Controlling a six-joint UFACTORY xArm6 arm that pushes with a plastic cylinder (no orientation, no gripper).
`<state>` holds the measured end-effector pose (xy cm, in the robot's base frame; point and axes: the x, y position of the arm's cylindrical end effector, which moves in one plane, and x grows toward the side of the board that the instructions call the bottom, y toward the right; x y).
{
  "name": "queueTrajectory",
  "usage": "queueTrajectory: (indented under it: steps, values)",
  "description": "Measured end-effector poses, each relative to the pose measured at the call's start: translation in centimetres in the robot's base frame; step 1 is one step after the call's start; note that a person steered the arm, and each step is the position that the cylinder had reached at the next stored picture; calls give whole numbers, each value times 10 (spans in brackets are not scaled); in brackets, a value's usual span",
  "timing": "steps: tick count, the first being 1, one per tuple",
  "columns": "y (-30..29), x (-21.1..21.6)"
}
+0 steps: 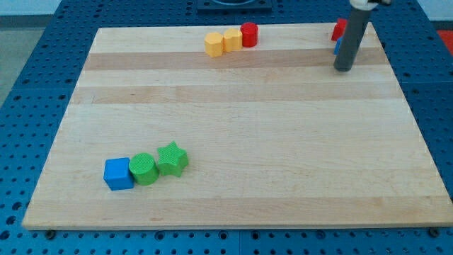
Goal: Push the green star into the blue triangle
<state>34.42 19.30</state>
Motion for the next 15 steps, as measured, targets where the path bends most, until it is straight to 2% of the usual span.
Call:
queueTrajectory:
  steps: [5, 6, 7, 11, 13, 15]
  values:
    - [-236, 238]
    - [-287, 252]
    - [-309, 244]
    - [-309, 168]
    - [-291, 146]
    - [-248, 118]
